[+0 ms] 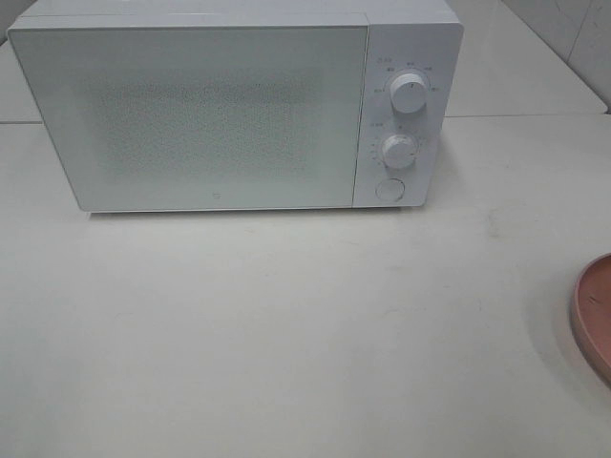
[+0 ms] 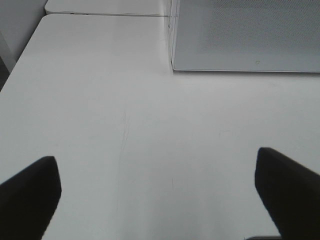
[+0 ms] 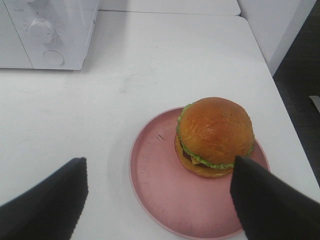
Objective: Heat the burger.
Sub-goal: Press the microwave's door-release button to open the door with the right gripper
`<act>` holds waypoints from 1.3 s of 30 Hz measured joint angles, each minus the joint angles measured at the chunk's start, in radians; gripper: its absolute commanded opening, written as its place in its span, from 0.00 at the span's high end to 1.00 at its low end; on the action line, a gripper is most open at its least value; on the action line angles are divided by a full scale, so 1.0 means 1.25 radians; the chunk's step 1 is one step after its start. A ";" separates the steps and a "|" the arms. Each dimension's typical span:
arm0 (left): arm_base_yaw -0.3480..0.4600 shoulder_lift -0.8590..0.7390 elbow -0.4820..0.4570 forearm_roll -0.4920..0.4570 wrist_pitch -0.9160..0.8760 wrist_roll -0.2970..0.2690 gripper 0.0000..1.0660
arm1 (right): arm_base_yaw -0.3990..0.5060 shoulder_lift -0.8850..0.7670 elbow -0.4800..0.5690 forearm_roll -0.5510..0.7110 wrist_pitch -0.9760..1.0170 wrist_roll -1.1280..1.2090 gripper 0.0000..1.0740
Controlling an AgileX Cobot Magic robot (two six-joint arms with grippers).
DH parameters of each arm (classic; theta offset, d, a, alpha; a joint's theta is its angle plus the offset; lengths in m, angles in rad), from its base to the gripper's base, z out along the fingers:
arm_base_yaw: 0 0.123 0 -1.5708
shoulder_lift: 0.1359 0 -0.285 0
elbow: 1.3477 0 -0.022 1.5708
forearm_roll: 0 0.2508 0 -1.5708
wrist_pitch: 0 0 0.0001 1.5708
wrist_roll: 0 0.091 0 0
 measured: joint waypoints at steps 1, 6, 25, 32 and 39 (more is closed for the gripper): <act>0.000 0.000 0.000 0.000 0.000 0.000 0.08 | 0.000 0.010 0.000 0.000 -0.008 0.000 0.29; 0.000 0.000 0.000 0.000 0.000 0.000 0.08 | 0.000 0.055 0.000 0.000 -0.042 0.000 0.29; 0.000 0.000 0.000 0.000 0.000 0.000 0.08 | 0.000 0.278 0.000 0.010 -0.274 0.000 0.29; 0.000 0.000 0.000 0.000 0.000 0.000 0.08 | 0.000 0.356 0.000 0.010 -0.346 0.000 0.29; 0.000 0.000 0.000 0.000 0.000 0.000 0.08 | 0.000 0.457 0.000 0.015 -0.459 0.000 0.29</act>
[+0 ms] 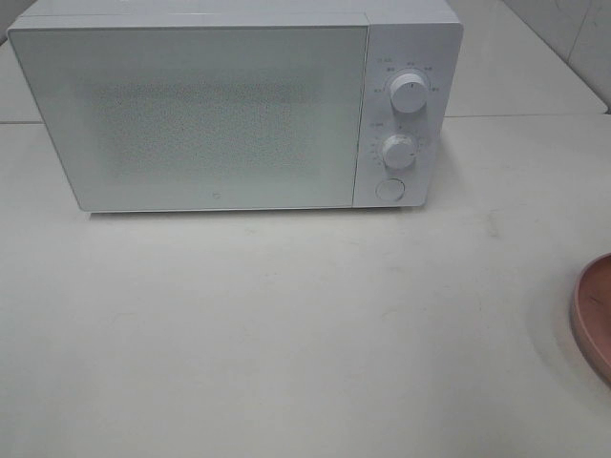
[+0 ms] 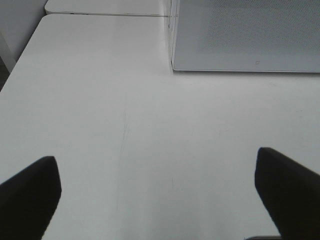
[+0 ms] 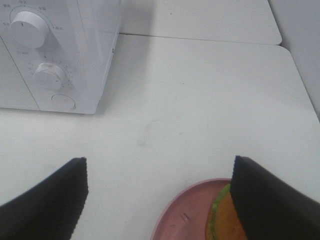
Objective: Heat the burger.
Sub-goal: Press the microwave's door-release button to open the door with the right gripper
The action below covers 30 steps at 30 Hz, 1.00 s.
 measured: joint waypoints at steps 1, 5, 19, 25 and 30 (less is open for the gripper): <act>0.000 0.000 0.000 0.000 0.000 0.000 0.08 | 0.000 0.022 0.000 0.000 -0.028 0.000 0.29; 0.000 0.000 0.000 0.000 0.000 0.000 0.08 | 0.000 0.042 0.000 0.000 -0.055 0.000 0.29; 0.000 0.000 0.000 0.000 0.000 0.000 0.08 | 0.000 0.214 0.019 0.000 -0.374 -0.001 0.30; 0.000 0.000 0.000 0.000 0.000 0.000 0.08 | 0.000 0.290 0.102 0.000 -0.626 -0.029 0.30; 0.000 0.000 0.000 0.000 0.000 0.000 0.08 | 0.000 0.362 0.171 0.032 -0.868 -0.057 0.30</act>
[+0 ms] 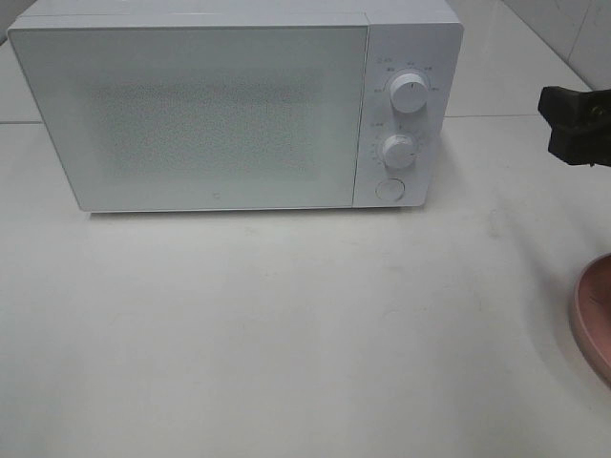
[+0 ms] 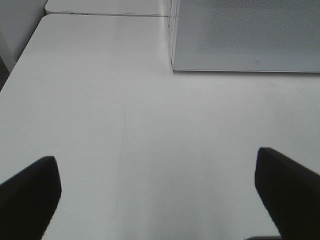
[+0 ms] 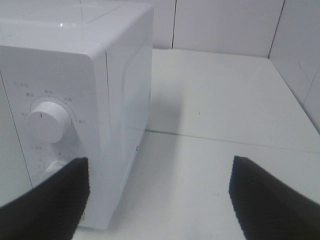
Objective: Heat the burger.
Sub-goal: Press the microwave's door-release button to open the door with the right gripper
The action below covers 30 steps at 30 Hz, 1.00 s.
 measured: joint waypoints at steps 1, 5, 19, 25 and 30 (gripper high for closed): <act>0.000 0.000 0.000 0.000 0.000 0.000 0.08 | 0.000 0.016 0.010 0.013 -0.043 -0.010 0.30; 0.000 0.000 0.000 0.000 0.000 0.000 0.08 | 0.007 0.060 0.038 0.052 -0.135 -0.024 0.30; 0.000 0.000 0.000 0.000 0.000 0.000 0.08 | 0.267 0.264 0.074 0.356 -0.360 -0.144 0.30; 0.000 0.000 0.000 0.000 0.000 0.000 0.08 | 0.394 0.337 0.073 0.475 -0.366 -0.145 0.30; 0.000 0.000 0.000 0.000 0.000 0.000 0.08 | 0.457 0.372 0.060 0.550 -0.366 -0.150 0.30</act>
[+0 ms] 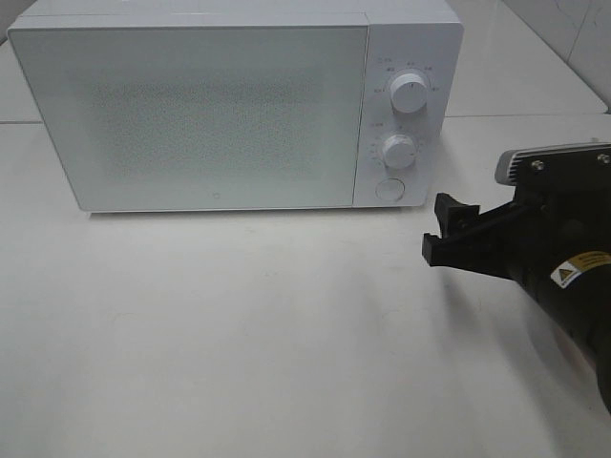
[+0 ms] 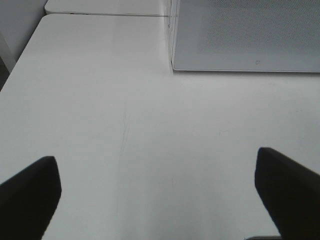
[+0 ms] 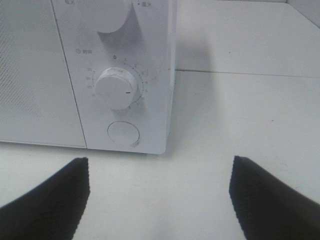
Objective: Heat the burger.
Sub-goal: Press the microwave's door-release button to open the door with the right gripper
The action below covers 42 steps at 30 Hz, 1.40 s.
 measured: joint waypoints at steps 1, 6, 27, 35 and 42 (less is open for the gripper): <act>0.000 0.000 0.000 0.000 0.000 0.000 0.08 | 0.030 0.018 -0.015 0.034 -0.001 -0.014 0.30; 0.000 0.000 0.000 0.000 0.000 0.000 0.08 | 0.070 0.055 -0.054 0.090 -0.006 -0.053 0.30; 0.000 0.000 0.000 0.000 0.000 0.000 0.08 | 0.080 0.110 -0.090 0.103 -0.011 0.324 0.42; 0.000 0.000 0.000 0.000 0.000 0.000 0.08 | 0.080 0.110 -0.090 0.103 -0.011 0.688 0.63; 0.000 0.000 0.000 0.000 0.000 0.000 0.08 | 0.080 0.110 -0.090 0.103 -0.011 0.997 0.84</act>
